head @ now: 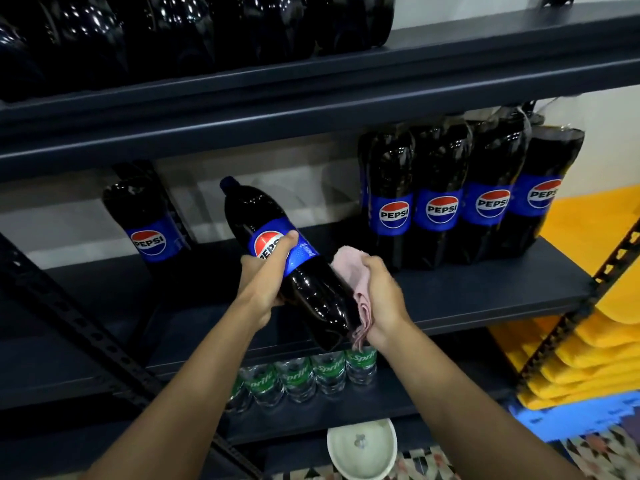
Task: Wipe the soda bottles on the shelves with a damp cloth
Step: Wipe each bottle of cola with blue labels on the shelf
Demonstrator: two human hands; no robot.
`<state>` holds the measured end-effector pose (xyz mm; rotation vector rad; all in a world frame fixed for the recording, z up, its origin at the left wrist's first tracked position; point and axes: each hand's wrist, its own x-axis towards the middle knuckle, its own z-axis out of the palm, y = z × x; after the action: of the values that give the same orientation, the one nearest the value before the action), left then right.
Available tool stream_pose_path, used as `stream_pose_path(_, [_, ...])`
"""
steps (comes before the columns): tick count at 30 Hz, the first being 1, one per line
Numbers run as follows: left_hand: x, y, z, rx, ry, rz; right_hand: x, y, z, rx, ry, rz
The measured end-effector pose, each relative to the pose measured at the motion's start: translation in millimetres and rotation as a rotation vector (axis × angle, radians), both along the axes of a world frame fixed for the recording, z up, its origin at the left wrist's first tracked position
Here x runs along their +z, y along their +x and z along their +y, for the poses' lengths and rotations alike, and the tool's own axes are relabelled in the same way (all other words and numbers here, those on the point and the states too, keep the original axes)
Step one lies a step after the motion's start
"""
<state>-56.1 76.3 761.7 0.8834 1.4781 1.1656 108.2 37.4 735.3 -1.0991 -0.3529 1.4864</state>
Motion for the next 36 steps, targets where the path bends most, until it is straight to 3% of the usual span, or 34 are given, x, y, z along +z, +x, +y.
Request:
stream_pose_path(3, [-5, -7, 0, 0.045, 0.028, 0.061, -25, 8, 4, 0.006, -0.007, 0.229])
stream_pose_path(5, [-11, -14, 0, 0.081, 0.030, 0.117, -37, 16, 9, -0.044, 0.024, 0.107])
stream_pose_path(8, [-17, -23, 0, 0.119, 0.050, 0.267, -44, 35, 17, -0.144, 0.180, -0.539])
stream_pose_path(10, [-18, -28, 2, 0.122, 0.066, 0.370, -59, 47, 25, -0.092, 0.381, -1.204])
stream_pose_path(12, [-17, -29, 2, 0.126, 0.084, 0.423, -89, 47, 31, 0.108, 0.408, -1.790])
stream_pose_path(14, [-15, -27, 1, 0.133, 0.110, 0.459, -111, 34, 30, 0.365, 0.277, -2.002])
stream_pose_path(16, [-14, -25, 1, 0.142, 0.144, 0.495, -116, 19, 27, 0.492, 0.164, -1.979])
stream_pose_path(21, [-16, -21, -2, 0.162, 0.216, 0.570, -107, 2, 31, 0.505, 0.030, -1.980])
stream_pose_path(29, [-21, -20, -10, 0.158, 0.283, 0.623, -92, 1, 39, 0.606, -0.001, -1.931])
stream_pose_path(31, [-23, -19, -13, 0.136, 0.287, 0.639, -82, 2, 40, 0.531, 0.154, -1.790])
stream_pose_path(34, [-26, -16, -16, 0.110, 0.300, 0.669, -59, -2, 36, 0.408, 0.388, -1.259])
stream_pose_path(36, [-28, -17, -18, 0.097, 0.307, 0.647, -46, -5, 34, 0.451, 0.441, -1.079])
